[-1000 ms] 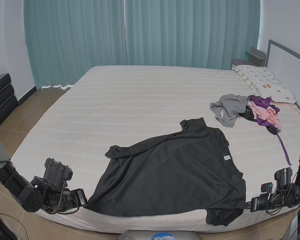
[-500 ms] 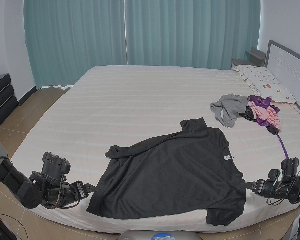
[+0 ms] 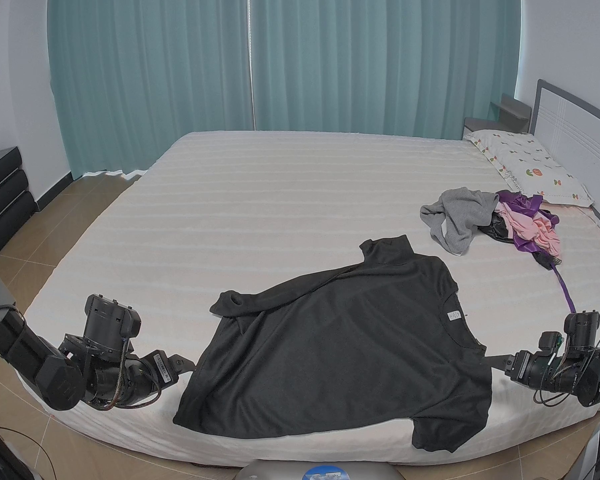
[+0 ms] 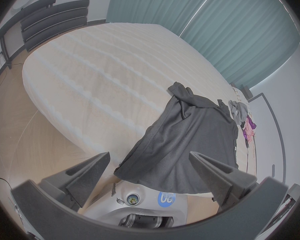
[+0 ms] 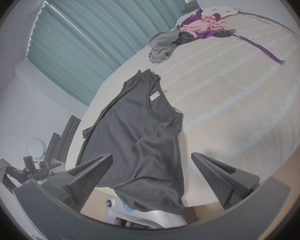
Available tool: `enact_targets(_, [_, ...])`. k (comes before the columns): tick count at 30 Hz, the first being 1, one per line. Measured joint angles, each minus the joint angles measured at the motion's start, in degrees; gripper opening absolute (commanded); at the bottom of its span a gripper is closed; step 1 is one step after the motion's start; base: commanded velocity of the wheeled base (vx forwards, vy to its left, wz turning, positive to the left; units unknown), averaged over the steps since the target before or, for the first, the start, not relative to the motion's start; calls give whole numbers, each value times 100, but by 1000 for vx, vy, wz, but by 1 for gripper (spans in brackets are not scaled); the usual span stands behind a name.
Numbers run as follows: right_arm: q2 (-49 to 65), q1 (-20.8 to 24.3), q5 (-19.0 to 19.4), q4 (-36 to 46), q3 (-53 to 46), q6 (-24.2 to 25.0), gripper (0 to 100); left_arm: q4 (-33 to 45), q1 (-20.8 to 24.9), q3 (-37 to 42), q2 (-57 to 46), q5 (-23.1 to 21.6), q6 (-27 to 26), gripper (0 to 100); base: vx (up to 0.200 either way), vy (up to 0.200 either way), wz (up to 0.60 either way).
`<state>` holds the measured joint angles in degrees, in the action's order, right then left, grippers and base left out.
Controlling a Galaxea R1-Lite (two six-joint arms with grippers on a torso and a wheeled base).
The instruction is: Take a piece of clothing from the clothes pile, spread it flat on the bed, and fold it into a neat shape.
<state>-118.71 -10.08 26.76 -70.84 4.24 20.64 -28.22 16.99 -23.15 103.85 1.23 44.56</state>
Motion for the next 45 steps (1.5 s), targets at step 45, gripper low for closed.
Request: enact_targets(45, [-127,118,9,-7,29,117,100,11,-107,-3316,2542,-334,-20,100,40,0,0])
